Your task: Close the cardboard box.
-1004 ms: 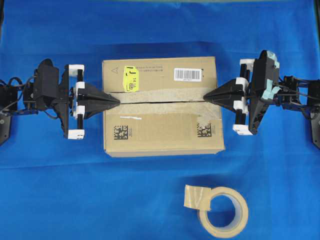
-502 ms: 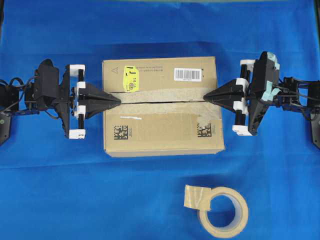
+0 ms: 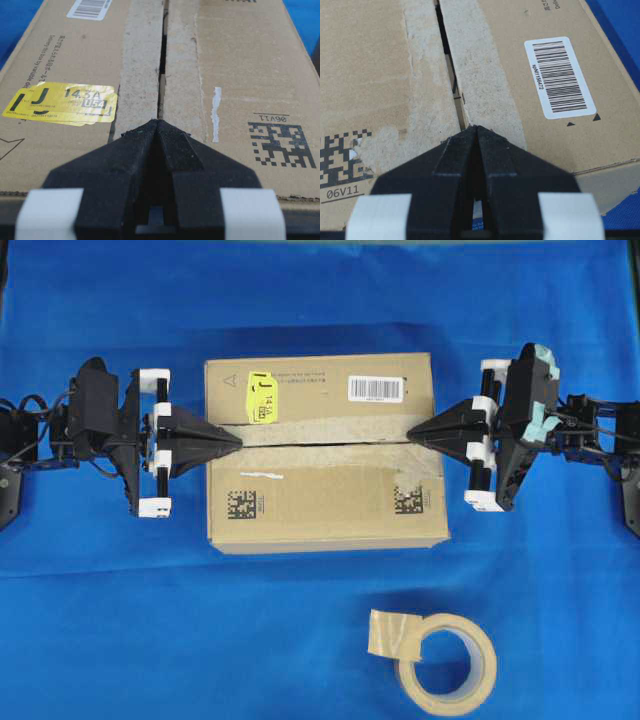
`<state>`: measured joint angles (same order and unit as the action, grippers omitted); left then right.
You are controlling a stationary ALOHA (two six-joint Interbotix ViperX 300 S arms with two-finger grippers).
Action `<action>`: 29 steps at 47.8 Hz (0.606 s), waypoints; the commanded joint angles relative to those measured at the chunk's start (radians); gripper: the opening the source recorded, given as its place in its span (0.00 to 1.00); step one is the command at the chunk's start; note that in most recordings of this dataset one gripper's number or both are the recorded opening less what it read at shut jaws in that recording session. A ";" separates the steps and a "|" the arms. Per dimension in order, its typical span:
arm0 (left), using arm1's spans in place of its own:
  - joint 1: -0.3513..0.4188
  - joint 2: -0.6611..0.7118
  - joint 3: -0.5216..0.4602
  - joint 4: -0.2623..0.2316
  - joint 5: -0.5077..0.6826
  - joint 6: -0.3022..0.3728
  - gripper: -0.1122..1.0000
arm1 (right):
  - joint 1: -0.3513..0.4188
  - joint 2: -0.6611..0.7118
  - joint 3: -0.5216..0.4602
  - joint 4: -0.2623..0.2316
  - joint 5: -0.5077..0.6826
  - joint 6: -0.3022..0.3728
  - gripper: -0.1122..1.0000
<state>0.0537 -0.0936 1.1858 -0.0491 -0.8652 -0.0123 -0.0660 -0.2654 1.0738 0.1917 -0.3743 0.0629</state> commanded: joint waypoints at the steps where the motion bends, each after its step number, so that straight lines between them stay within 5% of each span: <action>1: 0.009 -0.003 -0.009 -0.005 0.003 -0.003 0.10 | 0.003 -0.005 -0.009 0.003 -0.005 0.002 0.10; 29: 0.008 -0.002 -0.012 -0.005 0.003 -0.006 0.10 | 0.003 -0.017 -0.006 0.003 -0.005 0.002 0.10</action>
<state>0.0537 -0.0936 1.1842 -0.0491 -0.8636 -0.0169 -0.0644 -0.2669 1.0738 0.1917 -0.3743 0.0644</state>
